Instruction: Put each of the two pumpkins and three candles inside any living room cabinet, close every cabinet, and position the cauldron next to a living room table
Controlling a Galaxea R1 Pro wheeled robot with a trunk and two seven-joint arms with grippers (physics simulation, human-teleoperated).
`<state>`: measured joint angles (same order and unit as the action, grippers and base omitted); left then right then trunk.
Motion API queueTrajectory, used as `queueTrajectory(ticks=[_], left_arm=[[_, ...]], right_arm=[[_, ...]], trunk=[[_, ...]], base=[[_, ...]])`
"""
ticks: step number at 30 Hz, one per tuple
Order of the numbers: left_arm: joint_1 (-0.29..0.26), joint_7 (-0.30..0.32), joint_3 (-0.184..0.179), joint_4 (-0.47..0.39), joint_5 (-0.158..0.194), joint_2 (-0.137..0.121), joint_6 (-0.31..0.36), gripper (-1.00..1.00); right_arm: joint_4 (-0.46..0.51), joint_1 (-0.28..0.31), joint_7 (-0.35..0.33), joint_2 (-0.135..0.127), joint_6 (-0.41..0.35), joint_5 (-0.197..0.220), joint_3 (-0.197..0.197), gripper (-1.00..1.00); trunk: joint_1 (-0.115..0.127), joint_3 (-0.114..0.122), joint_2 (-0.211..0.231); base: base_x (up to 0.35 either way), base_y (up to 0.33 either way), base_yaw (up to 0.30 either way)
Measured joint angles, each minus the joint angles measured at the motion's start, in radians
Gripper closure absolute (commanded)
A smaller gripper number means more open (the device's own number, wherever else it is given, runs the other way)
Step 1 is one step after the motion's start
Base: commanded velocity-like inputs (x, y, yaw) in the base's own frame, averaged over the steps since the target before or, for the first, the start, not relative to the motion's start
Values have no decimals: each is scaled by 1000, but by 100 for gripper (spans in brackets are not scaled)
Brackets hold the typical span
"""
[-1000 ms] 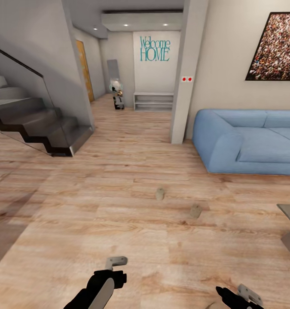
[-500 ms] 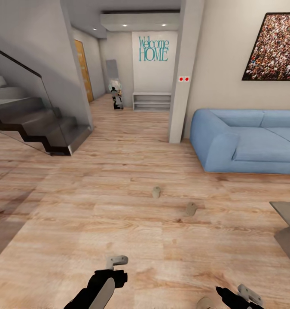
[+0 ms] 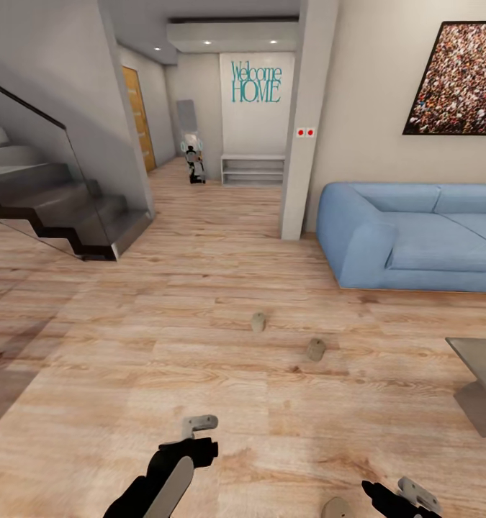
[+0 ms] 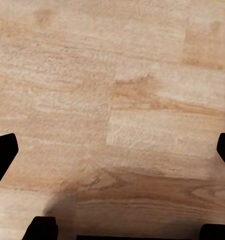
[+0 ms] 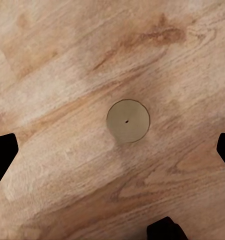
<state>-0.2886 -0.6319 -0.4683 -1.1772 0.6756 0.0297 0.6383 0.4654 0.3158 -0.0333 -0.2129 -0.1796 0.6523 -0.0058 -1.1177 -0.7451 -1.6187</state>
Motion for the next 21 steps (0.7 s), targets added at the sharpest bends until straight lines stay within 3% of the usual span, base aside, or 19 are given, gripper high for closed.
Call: queueTrajectory(ticks=[5, 21], left_arm=[[1, 0, 4, -51, 3, -2, 1, -100], [1, -4, 5, -59, 4, 0, 15, -100]], right_arm=[[0, 0, 0, 0, 4, 1, 0, -100], [0, -5, -2, 0, 15, -2, 0, -100]], trunk=[[-15, -12, -28], [-77, -63, -140]], base=[[0, 0, 0], [0, 0, 0]])
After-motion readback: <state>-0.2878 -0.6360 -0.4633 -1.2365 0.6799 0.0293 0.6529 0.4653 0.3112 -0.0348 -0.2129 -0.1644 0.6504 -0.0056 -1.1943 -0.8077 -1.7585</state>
